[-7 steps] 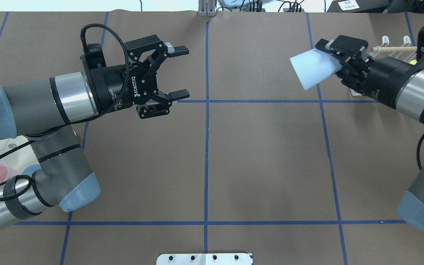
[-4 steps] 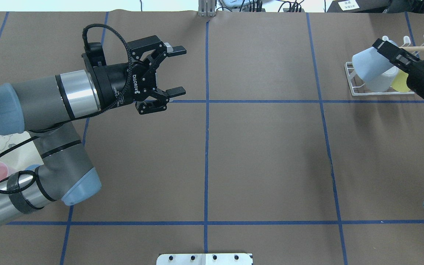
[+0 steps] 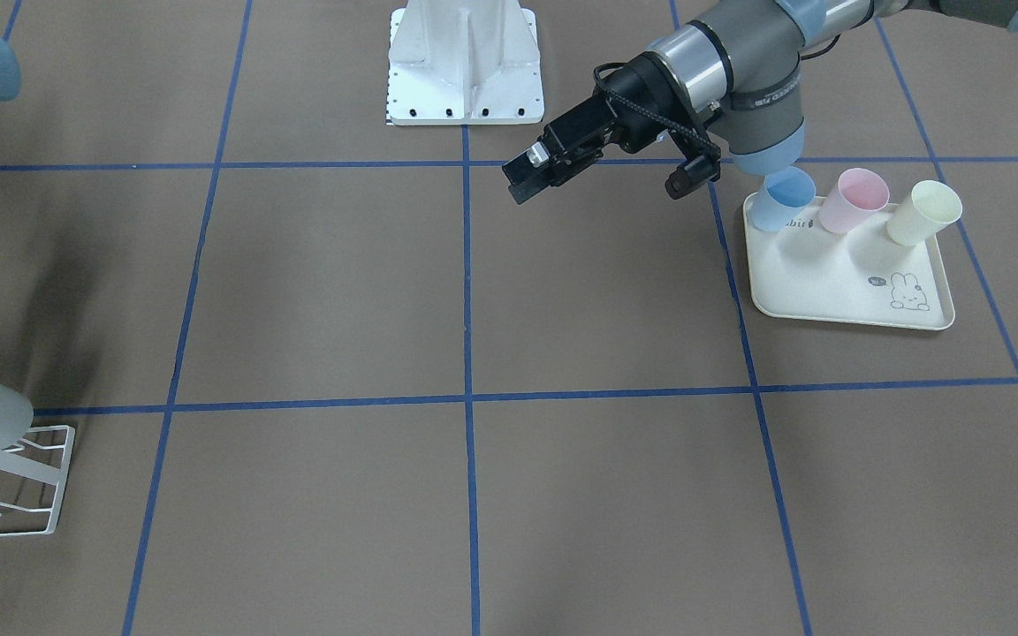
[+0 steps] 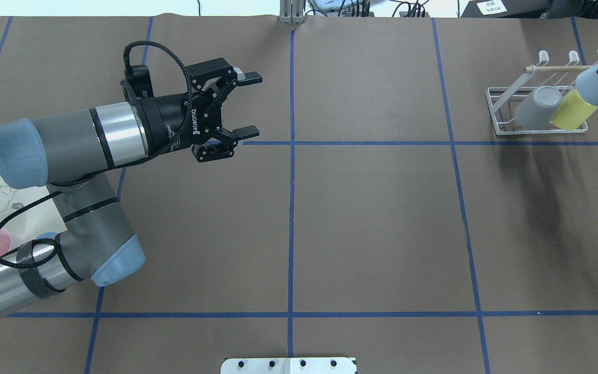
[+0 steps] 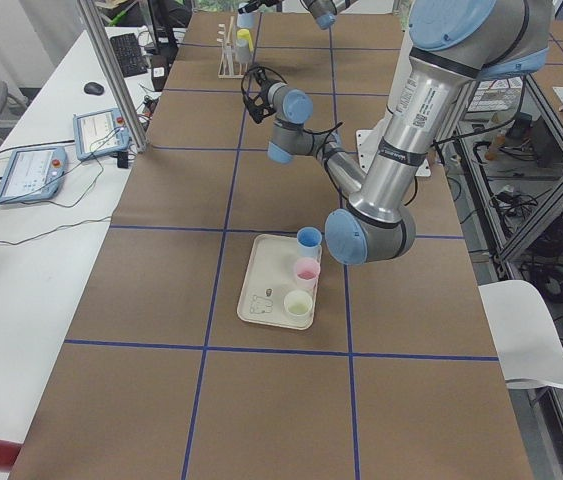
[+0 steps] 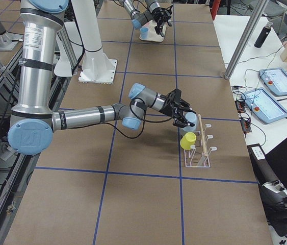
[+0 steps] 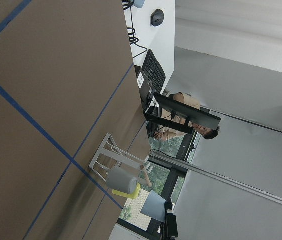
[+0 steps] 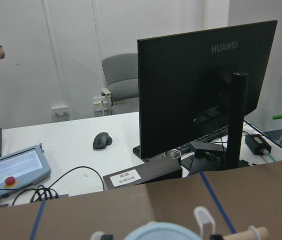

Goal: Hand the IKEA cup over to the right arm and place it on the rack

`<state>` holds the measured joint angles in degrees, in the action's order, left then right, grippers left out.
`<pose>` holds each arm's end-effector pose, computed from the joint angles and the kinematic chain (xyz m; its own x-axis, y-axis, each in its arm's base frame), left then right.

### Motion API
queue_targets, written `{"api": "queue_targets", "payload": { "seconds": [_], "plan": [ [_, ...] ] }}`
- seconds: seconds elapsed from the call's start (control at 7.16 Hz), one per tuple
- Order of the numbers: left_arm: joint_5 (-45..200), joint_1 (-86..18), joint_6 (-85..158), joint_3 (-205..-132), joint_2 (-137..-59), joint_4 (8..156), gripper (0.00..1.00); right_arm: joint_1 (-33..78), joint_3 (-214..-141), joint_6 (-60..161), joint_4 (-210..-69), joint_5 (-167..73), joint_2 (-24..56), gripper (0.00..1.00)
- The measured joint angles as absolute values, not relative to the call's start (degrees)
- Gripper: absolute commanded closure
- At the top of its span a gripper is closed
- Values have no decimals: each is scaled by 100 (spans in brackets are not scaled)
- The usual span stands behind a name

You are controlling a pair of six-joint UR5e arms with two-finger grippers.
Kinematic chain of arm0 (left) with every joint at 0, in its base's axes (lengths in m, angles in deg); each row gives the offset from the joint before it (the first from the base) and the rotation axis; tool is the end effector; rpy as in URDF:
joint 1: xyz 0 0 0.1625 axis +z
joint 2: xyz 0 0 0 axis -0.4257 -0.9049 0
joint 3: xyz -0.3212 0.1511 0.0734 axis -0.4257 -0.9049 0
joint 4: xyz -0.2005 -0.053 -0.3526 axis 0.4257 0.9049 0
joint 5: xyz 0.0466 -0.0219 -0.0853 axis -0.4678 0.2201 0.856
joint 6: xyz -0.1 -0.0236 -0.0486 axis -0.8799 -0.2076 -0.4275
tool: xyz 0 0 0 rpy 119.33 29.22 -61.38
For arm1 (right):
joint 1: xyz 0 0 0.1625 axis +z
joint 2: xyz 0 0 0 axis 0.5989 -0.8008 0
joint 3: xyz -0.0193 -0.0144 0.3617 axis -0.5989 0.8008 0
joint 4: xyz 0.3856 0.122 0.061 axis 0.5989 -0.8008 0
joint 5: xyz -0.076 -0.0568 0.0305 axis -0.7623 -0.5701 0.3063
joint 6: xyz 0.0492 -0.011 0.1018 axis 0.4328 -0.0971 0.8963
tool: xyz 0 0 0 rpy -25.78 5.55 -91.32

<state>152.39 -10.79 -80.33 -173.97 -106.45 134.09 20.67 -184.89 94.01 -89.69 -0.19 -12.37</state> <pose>0.3769 -0.4222 0.1259 -0.5714 -0.4030 -0.7149 0.1575 0.8011 -0.5775 -0.1087 -0.4899 0.4651 0.6726 0.1876 0.7159 -0.7198 0.3903 0.5740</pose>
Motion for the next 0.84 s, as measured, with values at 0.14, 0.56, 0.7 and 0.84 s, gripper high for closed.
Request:
{"api": "queue_targets", "payload": {
  "seconds": [0.14, 0.56, 0.7, 0.84],
  "plan": [
    [15238, -1078, -8017, -17345, -10644, 13416, 0, 2274, -18079, 9263, -8549, 171, -1238, 89],
    [15239, -1073, -7924, -17245, -10652, 13443, 0, 2486, -17266, 9179, -8053, 414, -1040, 89],
    [15243, -1070, -7918, -17236, -10653, 13449, 0, 2494, -17168, 9175, -8025, 425, -971, 89],
    [15244, -1068, -7914, -17230, -10653, 13454, 0, 2495, -17080, 9171, -7990, 429, -939, 89]
  ]
}}
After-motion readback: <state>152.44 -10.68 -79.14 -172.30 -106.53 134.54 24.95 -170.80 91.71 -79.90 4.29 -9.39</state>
